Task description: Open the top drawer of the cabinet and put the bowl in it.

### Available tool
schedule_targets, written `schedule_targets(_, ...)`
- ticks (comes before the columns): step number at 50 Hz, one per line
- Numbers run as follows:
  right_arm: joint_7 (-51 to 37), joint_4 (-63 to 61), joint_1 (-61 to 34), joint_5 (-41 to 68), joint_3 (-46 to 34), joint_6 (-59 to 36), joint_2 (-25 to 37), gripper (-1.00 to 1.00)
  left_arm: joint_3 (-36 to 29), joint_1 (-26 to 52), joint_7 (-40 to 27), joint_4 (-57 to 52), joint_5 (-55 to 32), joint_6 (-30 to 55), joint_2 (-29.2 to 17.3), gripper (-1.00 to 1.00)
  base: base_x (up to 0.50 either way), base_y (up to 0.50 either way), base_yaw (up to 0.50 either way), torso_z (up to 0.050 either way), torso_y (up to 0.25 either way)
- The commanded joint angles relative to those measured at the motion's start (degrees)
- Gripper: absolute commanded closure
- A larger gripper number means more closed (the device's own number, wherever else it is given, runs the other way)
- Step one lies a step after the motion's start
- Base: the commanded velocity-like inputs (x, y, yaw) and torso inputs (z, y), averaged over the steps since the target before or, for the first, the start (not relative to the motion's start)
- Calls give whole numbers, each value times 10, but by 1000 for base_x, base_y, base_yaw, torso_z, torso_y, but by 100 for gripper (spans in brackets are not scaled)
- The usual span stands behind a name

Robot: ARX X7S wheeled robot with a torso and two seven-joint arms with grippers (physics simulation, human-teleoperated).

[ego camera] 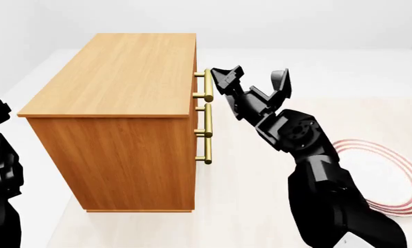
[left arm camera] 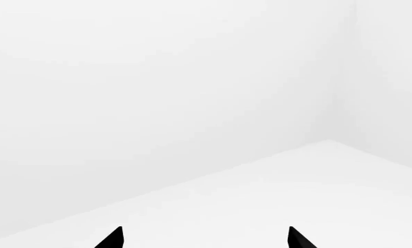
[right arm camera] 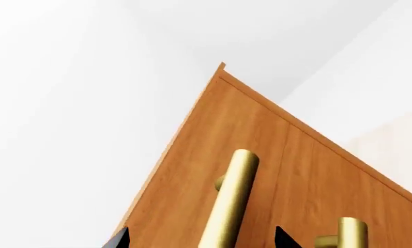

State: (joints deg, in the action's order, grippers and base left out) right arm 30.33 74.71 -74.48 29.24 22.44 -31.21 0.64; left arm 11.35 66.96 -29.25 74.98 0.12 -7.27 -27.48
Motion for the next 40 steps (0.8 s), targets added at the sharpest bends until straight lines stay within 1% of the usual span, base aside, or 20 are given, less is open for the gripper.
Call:
schedule_targets(1, 0, 3, 15, 50, -36, 8, -6, -100, -1, -1, 0, 0, -1, 0, -1, -100, 0, 0, 0, 0, 0)
schedule_targets(5, -5, 3, 21, 88, -74, 14, -6, -100, -2, -2, 1, 0, -1, -1, -1, -100, 0, 0, 0, 0, 0)
schedule_targets(12, -13, 3, 29, 199, -188, 23, -6, -100, -2, -3, 0, 0, -1, -1, 0, -100, 0, 0, 0, 0, 0)
schedule_targets(15, -15, 3, 31, 231, -220, 26, -6, -100, -3, -3, 0, 0, -1, -2, 0, -100, 0, 0, 0, 0, 0)
schedule_targets(20, -15, 3, 35, 268, -255, 30, -6, -100, -4, -3, 0, 0, 0, -1, 0, -100, 0, 0, 0, 0, 0)
schedule_targets(30, -16, 3, 40, 301, -283, 36, -6, -100, -6, -1, 0, 0, 0, -2, -1, -100, 0, 0, 0, 0, 0)
schedule_targets(31, -18, 3, 41, 303, -286, 38, -6, 100, -6, -1, 0, 0, 0, -2, -1, -100, 0, 0, 0, 0, 0)
schedule_targets(35, -13, 3, 38, 283, -268, 32, -6, 100, -6, -2, 0, 0, -1, -2, -1, -100, 0, 0, 0, 0, 0)
schedule_targets(40, 4, 3, 33, 215, -192, 14, -5, 100, -6, -3, 0, 0, -1, -2, -1, -100, 0, 0, 0, 0, 0)
